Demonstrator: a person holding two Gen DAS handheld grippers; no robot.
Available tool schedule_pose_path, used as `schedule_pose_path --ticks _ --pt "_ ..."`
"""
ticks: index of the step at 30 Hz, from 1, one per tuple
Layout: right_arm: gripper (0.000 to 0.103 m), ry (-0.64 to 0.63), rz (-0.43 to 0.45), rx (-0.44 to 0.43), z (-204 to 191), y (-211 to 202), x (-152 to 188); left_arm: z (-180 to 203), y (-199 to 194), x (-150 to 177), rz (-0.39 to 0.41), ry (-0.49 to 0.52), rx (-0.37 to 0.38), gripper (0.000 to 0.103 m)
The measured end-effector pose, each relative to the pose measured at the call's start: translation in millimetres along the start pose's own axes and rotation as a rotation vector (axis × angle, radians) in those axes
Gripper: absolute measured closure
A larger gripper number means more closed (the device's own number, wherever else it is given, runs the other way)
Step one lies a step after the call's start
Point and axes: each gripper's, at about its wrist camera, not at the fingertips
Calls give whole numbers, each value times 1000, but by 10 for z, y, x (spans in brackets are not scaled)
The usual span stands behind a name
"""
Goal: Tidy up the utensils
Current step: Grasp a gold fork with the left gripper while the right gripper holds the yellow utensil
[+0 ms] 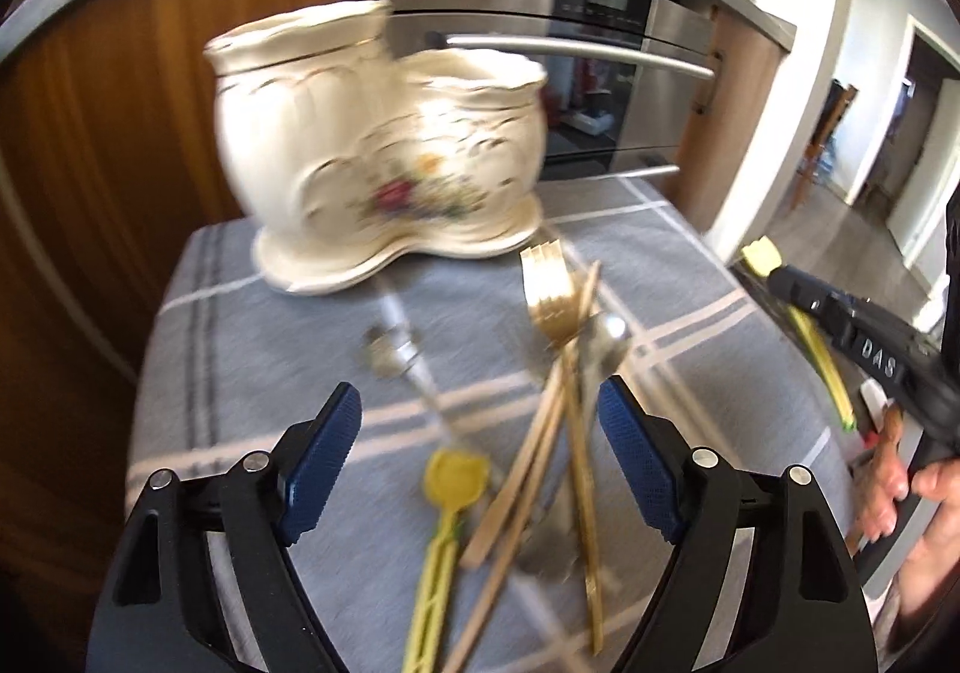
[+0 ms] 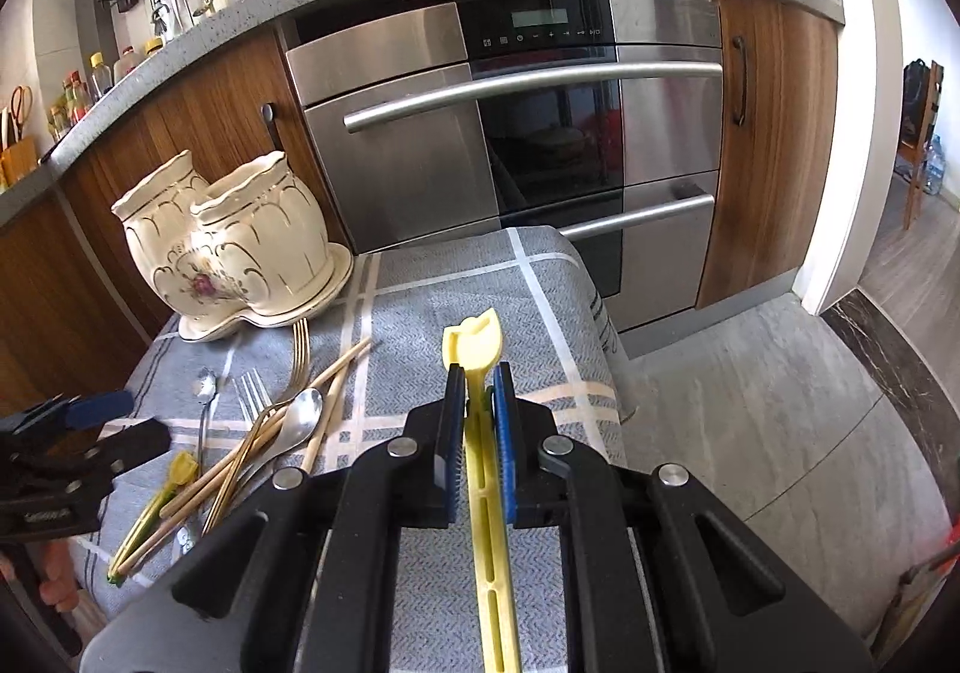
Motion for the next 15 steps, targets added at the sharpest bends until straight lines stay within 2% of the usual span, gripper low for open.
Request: schedule_pose_path --ticks 2,3,9,13,15 --pt "93 6 1 -11 6 -15 -3 77 79 -55 2 16 15 25" --pt "93 7 1 -17 10 -25 -7 135 148 -93 1 28 31 31" --pt "93 14 9 -37 16 -73 -12 290 529 -188 -48 53 66 45" --pt "93 9 6 -50 12 -96 2 332 733 -272 -55 62 53 55" --pt "93 11 7 -59 17 -116 2 331 805 -309 -56 61 46 55"
Point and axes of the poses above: each gripper's, at about its wrist camera, not at the fingertips, and y roughly the way its jaws point, z to its right, x to its underside, and after that the axes turned 11 degrees about z, right-handed
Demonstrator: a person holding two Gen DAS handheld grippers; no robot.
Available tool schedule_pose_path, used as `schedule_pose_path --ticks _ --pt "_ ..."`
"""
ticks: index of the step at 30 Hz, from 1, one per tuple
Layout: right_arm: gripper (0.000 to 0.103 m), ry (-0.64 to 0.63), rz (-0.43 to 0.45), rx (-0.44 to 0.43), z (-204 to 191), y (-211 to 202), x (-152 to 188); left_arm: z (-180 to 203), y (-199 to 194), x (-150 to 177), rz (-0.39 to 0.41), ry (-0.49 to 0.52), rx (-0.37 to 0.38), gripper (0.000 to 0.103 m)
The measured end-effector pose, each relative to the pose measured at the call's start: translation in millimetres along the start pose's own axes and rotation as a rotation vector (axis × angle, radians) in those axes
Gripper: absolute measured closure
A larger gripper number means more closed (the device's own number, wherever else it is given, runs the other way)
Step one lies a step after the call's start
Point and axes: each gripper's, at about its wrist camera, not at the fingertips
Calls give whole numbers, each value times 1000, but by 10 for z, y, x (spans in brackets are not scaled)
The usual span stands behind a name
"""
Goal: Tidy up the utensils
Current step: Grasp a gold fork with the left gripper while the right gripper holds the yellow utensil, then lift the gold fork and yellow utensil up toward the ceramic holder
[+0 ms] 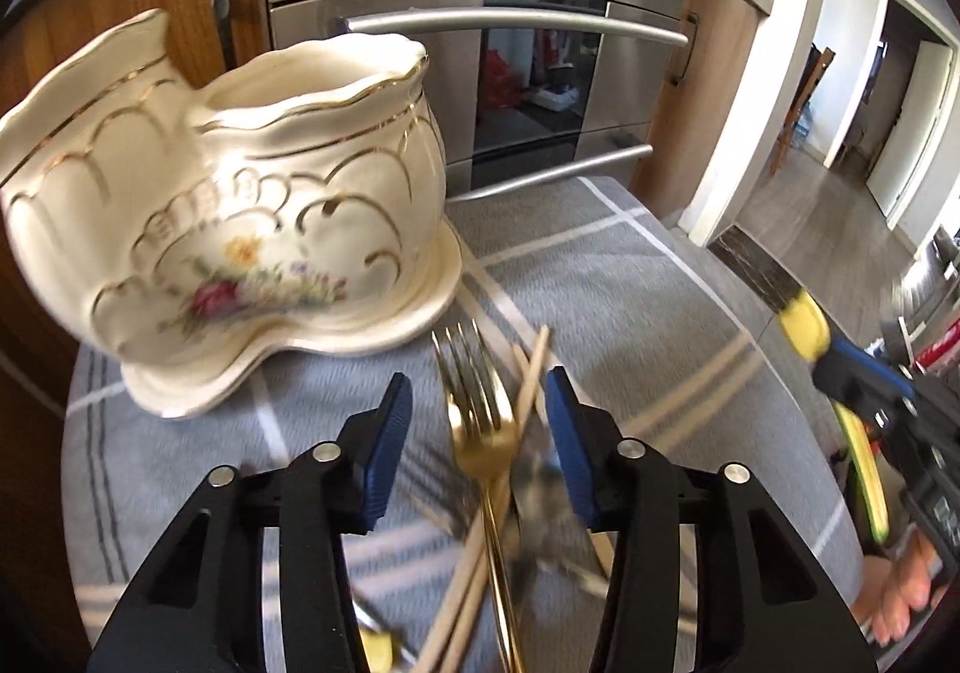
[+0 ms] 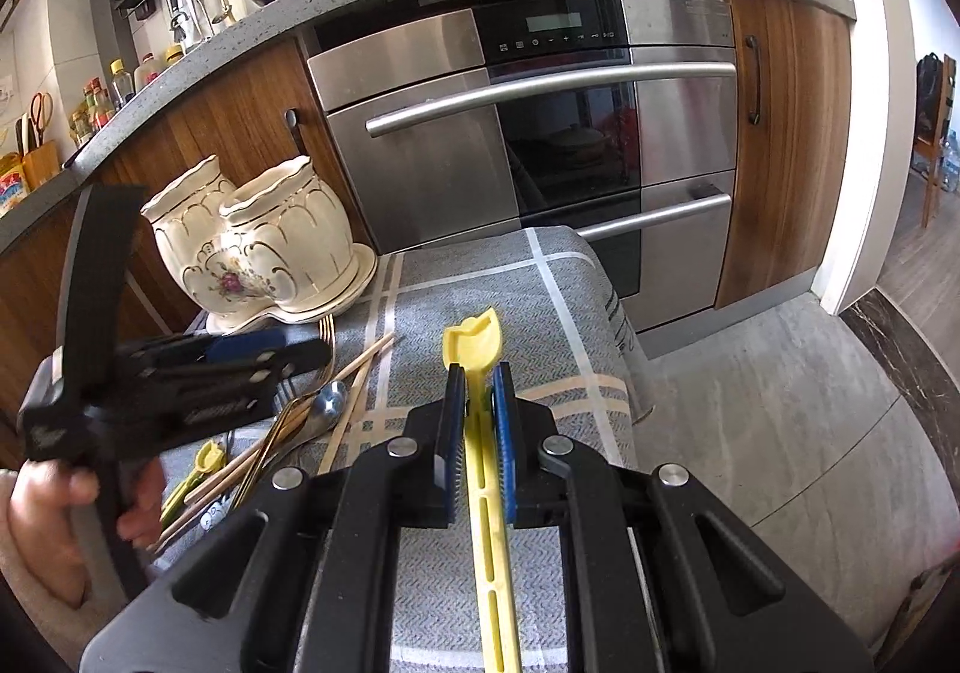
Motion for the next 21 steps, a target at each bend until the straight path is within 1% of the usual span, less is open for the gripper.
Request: schedule_pose_path --ticks 8,11,12,13,14,21 --pt "93 5 8 -25 4 -44 -23 -23 230 5 -39 -13 -16 56" --pt "93 4 9 -29 7 -49 -24 -31 273 -6 -46 -27 -15 63" --pt "93 4 10 -29 9 -50 -23 -38 281 -13 -47 -29 -18 66" --pt "94 3 9 -29 12 -52 -22 -47 300 -16 -54 -35 -18 73" --pt "94 5 10 -30 13 -54 -23 -57 325 -19 -60 -45 -13 75" --pt "93 4 14 -27 17 -71 -15 -83 261 -5 -48 -78 20 77"
Point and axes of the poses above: each gripper's, at about its wrist camera, not at the fingertips, and y roughly the way its jaws point, z to its right, x to its underside, and after that the axes turned 11 degrees about z, right-handed
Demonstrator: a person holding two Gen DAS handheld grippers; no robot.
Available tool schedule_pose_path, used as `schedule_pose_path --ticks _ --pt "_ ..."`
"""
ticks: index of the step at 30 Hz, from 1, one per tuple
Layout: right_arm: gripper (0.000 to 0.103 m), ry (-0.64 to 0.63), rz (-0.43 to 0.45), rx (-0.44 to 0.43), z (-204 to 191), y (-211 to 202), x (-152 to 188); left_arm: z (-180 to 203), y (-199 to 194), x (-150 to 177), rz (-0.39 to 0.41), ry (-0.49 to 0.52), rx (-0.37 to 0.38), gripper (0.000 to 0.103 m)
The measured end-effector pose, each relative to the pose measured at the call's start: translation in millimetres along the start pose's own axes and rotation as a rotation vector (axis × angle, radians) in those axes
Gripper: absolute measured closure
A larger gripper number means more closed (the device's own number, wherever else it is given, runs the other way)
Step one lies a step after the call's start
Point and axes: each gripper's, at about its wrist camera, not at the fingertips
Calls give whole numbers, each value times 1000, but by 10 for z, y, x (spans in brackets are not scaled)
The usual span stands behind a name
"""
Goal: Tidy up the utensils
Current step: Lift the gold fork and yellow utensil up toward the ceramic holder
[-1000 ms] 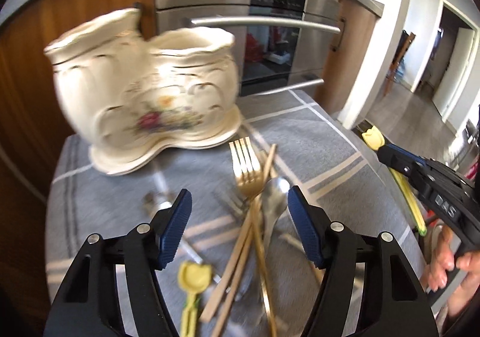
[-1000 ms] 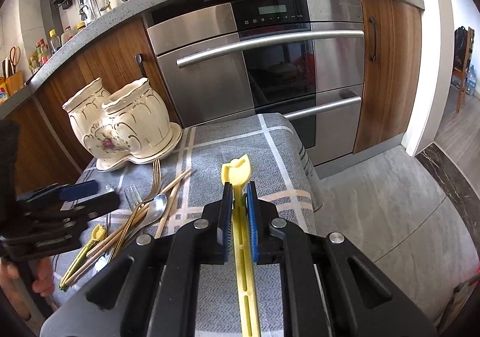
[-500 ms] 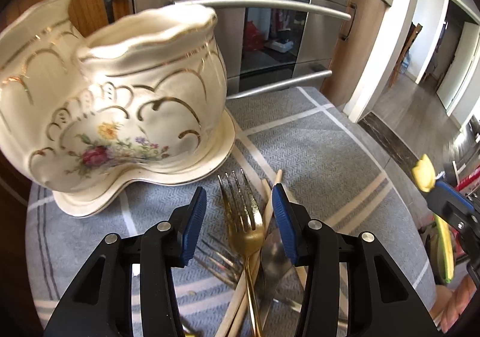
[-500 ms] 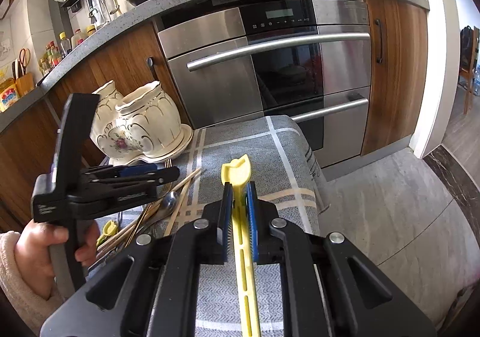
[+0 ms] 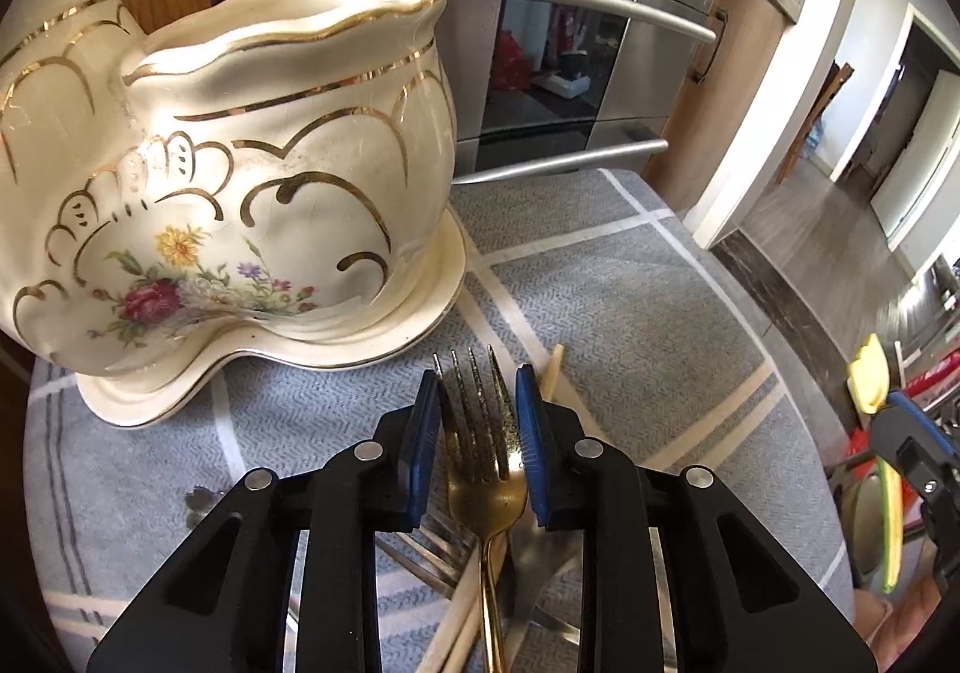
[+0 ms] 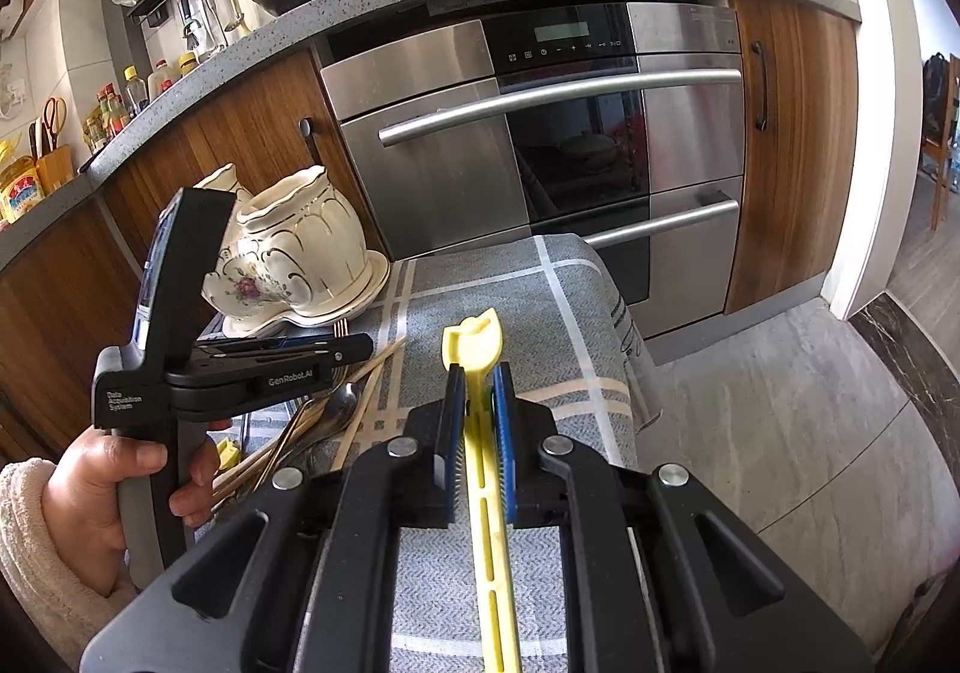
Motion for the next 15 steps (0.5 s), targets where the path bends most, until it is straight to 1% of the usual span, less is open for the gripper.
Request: schedule_pose_path --ticks 7,12,15 --pt "93 -2 6 0 -10 -5 11 21 -224 -17 63 6 23 78" --pt "93 -4 9 -2 -22 -12 0 62 -457 -74 120 18 38 78" --pt "93 -4 10 0 -33 -14 -1 77 -668 -111 167 27 44 78"
Point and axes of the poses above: each gripper's, at about its wrist camera, not at the fingertips, and y roughly the way its jaws point, z to its right, x to its underside, and after that the axes turned 11 degrees about z, right-handed
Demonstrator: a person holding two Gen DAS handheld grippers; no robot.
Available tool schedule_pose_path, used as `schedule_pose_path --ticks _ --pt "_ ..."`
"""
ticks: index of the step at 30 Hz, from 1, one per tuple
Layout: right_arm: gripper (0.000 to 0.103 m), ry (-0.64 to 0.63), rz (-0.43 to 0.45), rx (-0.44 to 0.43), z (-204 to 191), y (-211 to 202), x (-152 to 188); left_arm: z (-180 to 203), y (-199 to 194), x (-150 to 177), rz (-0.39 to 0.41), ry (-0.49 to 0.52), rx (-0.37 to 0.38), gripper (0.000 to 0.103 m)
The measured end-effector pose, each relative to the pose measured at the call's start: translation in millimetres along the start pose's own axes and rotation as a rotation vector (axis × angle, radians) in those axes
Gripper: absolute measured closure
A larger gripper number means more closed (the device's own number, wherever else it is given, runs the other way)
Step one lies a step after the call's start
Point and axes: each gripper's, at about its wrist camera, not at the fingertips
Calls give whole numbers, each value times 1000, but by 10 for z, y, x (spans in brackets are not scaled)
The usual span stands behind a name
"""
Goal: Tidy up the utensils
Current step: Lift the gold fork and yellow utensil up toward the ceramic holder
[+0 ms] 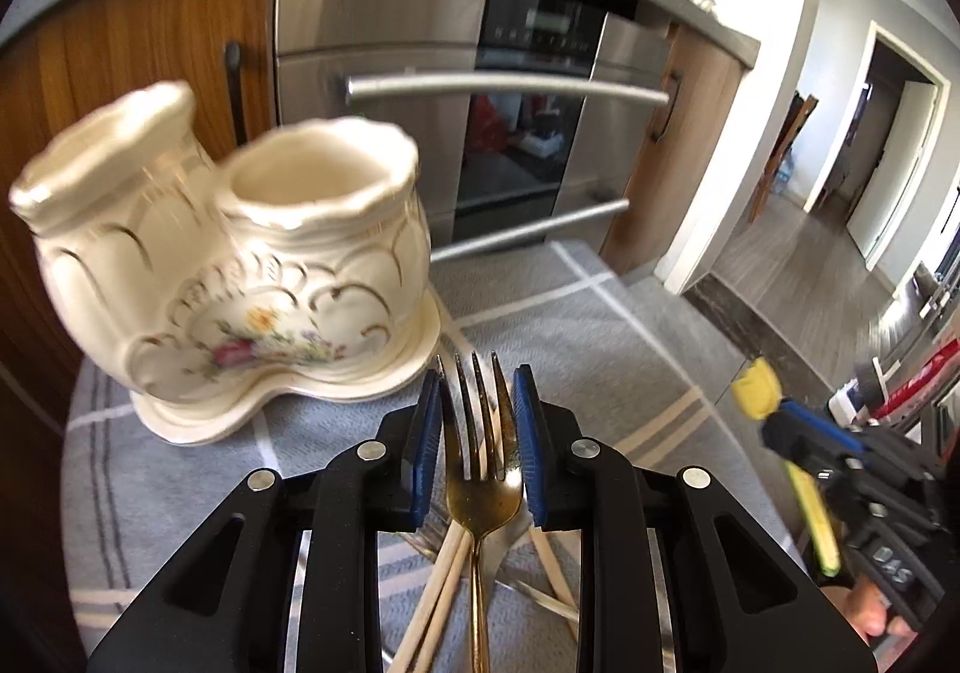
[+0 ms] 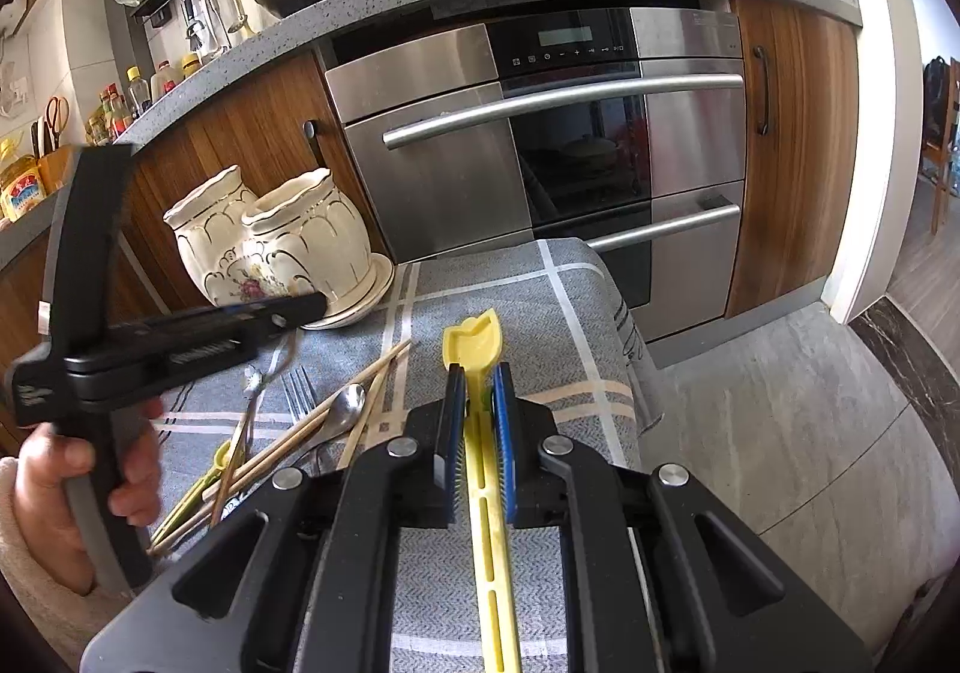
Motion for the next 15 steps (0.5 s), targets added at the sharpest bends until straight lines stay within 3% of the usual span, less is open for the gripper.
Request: schedule_pose_path --ticks 15 --pt "93 -3 59 -47 -201 -72 -61 -78 -865 -186 130 -3 35 79"
Point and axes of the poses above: each gripper's, at about its wrist camera, not at the fingertips, and y roughly the way its jaws point, z to its right, x to its underside, and after that the axes turned 11 degrees about z, right-handed
